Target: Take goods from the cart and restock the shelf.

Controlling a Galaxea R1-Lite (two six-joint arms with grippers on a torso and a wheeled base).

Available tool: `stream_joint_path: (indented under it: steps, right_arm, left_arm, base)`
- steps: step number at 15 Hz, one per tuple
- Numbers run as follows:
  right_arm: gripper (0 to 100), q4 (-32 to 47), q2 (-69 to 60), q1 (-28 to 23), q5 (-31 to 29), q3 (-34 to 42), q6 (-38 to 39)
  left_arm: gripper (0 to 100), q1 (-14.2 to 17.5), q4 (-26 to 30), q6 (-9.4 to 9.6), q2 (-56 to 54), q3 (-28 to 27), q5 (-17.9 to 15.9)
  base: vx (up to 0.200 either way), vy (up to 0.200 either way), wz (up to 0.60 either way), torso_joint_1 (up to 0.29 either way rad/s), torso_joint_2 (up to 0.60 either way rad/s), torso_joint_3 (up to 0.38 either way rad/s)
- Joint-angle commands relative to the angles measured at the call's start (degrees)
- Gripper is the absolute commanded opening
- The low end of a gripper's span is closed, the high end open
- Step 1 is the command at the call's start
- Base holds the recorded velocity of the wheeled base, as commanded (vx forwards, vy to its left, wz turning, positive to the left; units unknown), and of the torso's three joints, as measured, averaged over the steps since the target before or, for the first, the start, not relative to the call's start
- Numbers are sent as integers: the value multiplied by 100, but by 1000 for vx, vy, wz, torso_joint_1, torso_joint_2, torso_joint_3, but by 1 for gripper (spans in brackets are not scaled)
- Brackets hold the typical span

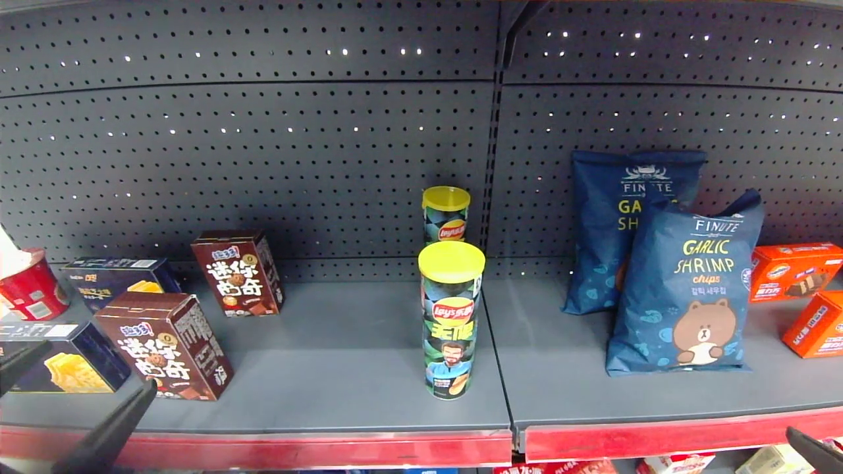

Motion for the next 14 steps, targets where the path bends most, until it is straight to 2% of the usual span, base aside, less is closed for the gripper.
stream_joint_path:
  steps: [1, 2, 3, 5, 8, 9, 10, 12, 13, 14]
  right_arm:
    - [100, 58, -860, -433, -21, 310, -7]
    - [100, 322, -1186, -1031, 14, 433, -77]
    - [100, 489, -1423, -1365, 31, 503, -104]
    - [100, 638, -1950, -1892, 14, 723, -104]
    - [100, 1201, -3075, -2718, 23, 1031, -104]
    - [100, 1271, -3216, -2789, 5, 1083, -104]
    - [100, 1113, -3260, -2789, -232, 1224, -60]
    - [100, 761, -3260, -2789, -250, 1461, -104]
    - [100, 577, -3286, -2745, 66, 1558, -121]
    - [100, 585, -3295, -2727, 110, 1558, -121]
  left_arm:
    - [100, 29, 442, -35, -671, 167, 22]
    - [100, 11, 1066, -35, -1172, 176, 13]
    - [100, 11, 1470, -44, -1470, 167, 13]
    - [100, 20, 2068, -115, -2077, 176, 22]
    - [100, 38, 2946, -123, -2956, 167, 40]
    - [100, 38, 3043, -123, -3079, 167, 40]
    - [100, 38, 3360, -123, -3430, 167, 31]
    - [100, 38, 3641, -132, -3703, 158, 31]
    - [100, 38, 3957, -132, -4063, 167, 31]
    - [100, 38, 3957, -132, -4081, 167, 31]
  base:
    - [0, 0, 0, 0, 0, 0]
    - [0, 0, 0, 0, 0, 0]
    - [0, 0, 0, 0, 0, 0]
    - [0, 0, 0, 0, 0, 0]
    - [0, 0, 0, 0, 0, 0]
    - [0, 0, 0, 0, 0, 0]
    - [0, 0, 0, 0, 0, 0]
    - [0, 0, 0, 0, 0, 0]
    - [0, 0, 0, 0, 0, 0]
    - [0, 0, 0, 0, 0, 0]
